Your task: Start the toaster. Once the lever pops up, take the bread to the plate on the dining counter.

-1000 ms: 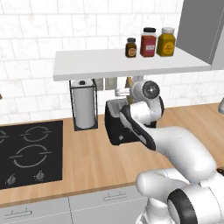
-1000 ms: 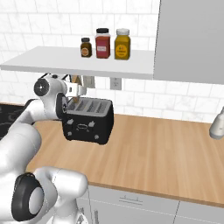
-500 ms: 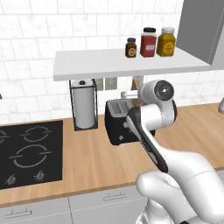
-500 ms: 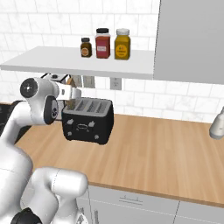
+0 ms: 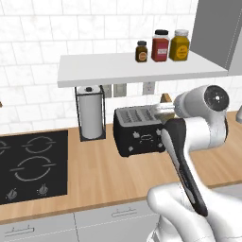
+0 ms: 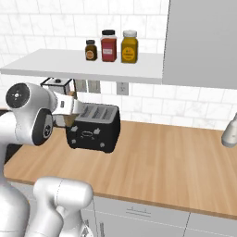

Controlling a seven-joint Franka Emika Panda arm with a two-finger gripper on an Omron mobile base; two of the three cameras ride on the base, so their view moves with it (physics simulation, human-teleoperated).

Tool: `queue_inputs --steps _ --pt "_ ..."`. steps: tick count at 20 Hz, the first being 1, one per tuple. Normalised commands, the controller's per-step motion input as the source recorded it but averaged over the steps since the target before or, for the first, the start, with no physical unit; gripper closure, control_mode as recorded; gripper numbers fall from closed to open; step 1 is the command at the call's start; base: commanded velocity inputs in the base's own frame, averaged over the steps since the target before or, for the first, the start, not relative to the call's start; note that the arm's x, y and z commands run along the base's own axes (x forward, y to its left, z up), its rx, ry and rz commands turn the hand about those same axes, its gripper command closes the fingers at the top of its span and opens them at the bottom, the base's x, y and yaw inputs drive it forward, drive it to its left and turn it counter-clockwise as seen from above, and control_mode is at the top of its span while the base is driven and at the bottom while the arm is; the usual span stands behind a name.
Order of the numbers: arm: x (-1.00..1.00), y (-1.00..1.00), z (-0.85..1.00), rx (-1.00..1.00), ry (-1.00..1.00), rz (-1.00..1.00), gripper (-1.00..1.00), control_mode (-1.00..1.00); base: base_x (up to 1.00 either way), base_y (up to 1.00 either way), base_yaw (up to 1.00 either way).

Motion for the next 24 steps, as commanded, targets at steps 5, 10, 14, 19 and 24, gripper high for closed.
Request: queue_inputs --steps 5,10,14,19,24 --pt "-0.93 -0.32 0.0 0.0 0.0 0.02 1.0 -1.0 0.0 0.0 0.0" --pt "-0.51 -0.02 0.05 -0.01 -0.01 0.0 1.0 -1.0 0.0 0.0 0.0" --pt "-0.2 0.0 0.0 0.0 0.0 0.0 1.0 -1.0 0.0 0.0 0.0" --pt "0.0 0.0 0.0 0.0 0.0 0.0 1.0 -1.0 0.0 0.0 0.0" --pt "0.0 0.0 0.0 0.0 0.0 0.0 1.0 1.0 -0.12 0.0 0.0"
